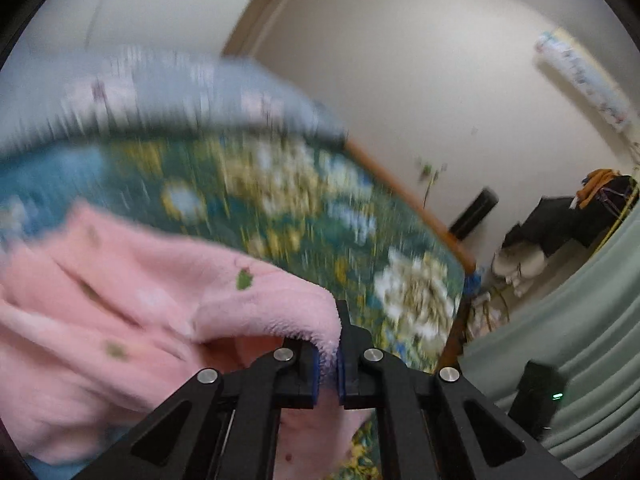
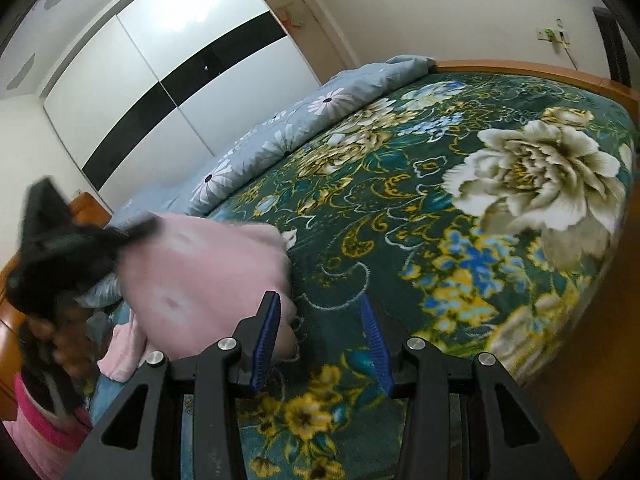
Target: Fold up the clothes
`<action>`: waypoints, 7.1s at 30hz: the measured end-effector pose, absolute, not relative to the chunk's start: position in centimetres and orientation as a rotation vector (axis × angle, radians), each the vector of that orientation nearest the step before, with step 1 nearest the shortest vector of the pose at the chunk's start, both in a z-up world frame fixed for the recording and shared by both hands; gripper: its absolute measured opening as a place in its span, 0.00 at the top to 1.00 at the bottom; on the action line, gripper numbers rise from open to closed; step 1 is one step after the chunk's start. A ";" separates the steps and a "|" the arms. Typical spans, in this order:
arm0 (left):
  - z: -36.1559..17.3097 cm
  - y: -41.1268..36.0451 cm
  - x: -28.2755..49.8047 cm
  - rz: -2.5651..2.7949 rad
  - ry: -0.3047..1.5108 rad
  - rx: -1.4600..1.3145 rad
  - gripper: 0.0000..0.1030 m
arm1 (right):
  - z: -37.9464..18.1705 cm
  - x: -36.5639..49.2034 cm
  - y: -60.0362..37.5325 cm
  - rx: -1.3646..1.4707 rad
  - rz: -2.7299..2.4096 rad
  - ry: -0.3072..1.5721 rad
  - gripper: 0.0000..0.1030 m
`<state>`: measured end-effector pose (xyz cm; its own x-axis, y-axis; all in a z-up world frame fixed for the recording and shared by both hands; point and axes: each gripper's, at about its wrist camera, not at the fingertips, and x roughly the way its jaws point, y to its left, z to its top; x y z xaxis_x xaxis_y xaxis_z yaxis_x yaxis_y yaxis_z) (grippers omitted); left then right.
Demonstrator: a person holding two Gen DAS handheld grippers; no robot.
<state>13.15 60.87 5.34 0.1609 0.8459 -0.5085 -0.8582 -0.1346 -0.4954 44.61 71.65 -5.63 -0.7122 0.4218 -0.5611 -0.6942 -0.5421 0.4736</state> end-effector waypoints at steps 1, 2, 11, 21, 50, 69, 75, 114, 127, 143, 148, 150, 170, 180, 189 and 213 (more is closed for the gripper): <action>7.2 59.0 12.1 1.496 -0.014 -0.819 0.94 | -5.4 44.7 71.4 -0.502 2.248 0.915 0.58; 9.2 56.8 10.9 1.529 -0.049 -0.764 0.94 | -5.1 44.6 71.2 -0.498 2.255 0.912 0.58; 15.6 35.1 1.2 1.956 -0.226 -0.526 0.94 | -4.3 39.2 68.9 -0.533 2.383 0.901 0.58; 4.8 21.3 -5.9 2.234 -0.425 -0.780 0.94 | -5.9 26.7 65.6 -0.732 2.574 0.966 0.58; -4.6 17.1 -12.2 2.208 -0.547 -0.959 0.93 | -7.8 6.6 70.0 -0.926 2.591 1.126 0.35; 4.2 24.4 -12.3 2.110 -0.388 -0.728 0.93 | 0.6 9.3 76.5 -0.599 2.543 1.099 0.95; 11.7 30.3 -9.5 2.017 -0.279 -0.518 0.93 | 8.4 17.8 78.9 -0.406 2.483 0.943 0.95; -7.0 57.1 -23.7 2.151 0.286 -1.115 0.67 | -3.4 8.7 91.1 -0.835 2.126 0.689 0.83; -4.3 38.9 -14.6 2.077 -0.020 -1.061 0.32 | -5.6 24.5 88.2 -0.724 2.130 0.935 0.45; -12.1 26.4 -14.5 2.241 -0.324 -1.418 0.31 | -12.1 23.5 86.0 -0.594 2.078 1.341 0.94; -13.2 25.8 -15.8 2.181 -0.499 -1.420 0.58 | -10.2 23.2 85.2 -0.556 2.131 1.309 0.95; -13.7 25.8 -16.4 2.167 -0.567 -1.429 0.83 | -8.8 23.5 84.9 -0.529 2.157 1.293 0.95; -8.1 17.5 -8.9 2.244 -0.480 -1.267 0.97 | -4.2 42.1 83.0 -0.336 2.039 1.178 0.96; -9.6 16.3 -7.1 2.190 -0.518 -1.315 1.00 | -7.3 45.4 84.0 -0.366 1.926 1.239 0.96; -11.3 15.2 -6.9 2.114 -0.624 -1.344 0.99 | -8.8 44.7 84.9 -0.427 1.895 1.223 0.96; -10.0 17.0 -8.3 2.223 -0.687 -1.249 0.93 | -6.0 43.9 84.3 -0.435 1.877 1.198 0.96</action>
<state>-8.29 17.04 -10.00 -0.4573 0.6350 -0.6226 -0.1732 -0.7503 -0.6380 43.88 84.33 -5.96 -0.5823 0.4674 -0.6652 -0.8001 -0.1843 0.5709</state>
